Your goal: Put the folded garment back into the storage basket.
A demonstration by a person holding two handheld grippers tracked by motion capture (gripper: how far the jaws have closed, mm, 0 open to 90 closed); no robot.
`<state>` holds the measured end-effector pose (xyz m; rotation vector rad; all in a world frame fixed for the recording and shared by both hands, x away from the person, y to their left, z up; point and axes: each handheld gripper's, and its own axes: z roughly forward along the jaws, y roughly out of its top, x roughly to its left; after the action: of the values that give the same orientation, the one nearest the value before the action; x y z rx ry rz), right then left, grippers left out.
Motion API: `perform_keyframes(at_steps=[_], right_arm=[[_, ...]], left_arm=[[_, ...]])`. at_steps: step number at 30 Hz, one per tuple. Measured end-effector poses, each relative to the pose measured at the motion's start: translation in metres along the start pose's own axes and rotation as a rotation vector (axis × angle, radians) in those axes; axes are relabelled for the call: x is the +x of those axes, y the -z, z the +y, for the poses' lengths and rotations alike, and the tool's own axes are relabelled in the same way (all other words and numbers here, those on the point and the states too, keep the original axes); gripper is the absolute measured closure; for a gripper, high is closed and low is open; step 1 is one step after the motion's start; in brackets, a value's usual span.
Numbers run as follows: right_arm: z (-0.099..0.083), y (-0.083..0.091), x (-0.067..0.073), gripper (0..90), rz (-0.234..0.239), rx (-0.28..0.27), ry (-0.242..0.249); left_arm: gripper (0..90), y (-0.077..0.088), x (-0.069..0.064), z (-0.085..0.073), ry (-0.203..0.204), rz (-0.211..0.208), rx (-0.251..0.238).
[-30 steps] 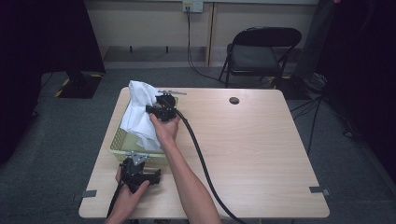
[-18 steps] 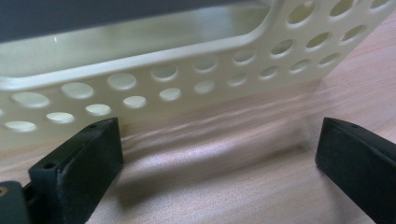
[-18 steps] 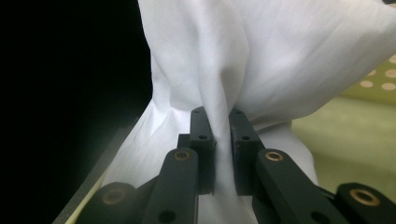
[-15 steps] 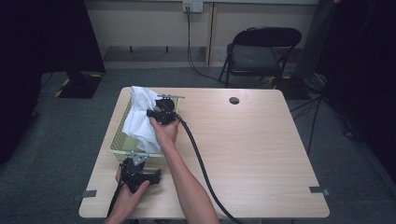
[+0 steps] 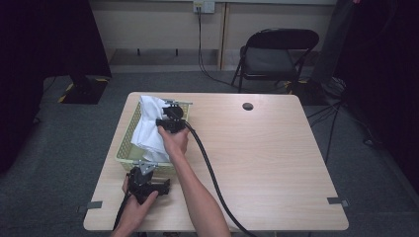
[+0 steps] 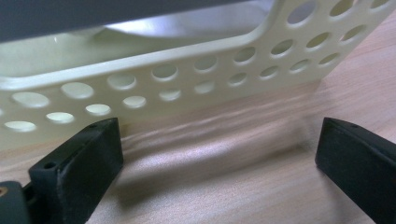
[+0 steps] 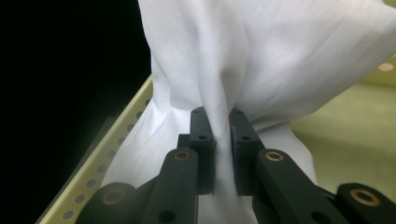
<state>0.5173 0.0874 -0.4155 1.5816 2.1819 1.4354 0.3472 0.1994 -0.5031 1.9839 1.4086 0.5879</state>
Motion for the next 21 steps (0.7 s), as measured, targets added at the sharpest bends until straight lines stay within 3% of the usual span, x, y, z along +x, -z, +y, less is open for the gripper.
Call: perform_keyframes(at_steps=[10,21], right_arm=[[-0.002,-0.005,0.001,82.7,-0.027,0.032,0.008],[-0.002,-0.012,-0.001,82.5,-0.059,0.105,0.016]], left_arm=[[0.1,0.0,0.0,0.0,0.0,0.0,0.0],[0.1,0.0,0.0,0.0,0.0,0.0,0.0]])
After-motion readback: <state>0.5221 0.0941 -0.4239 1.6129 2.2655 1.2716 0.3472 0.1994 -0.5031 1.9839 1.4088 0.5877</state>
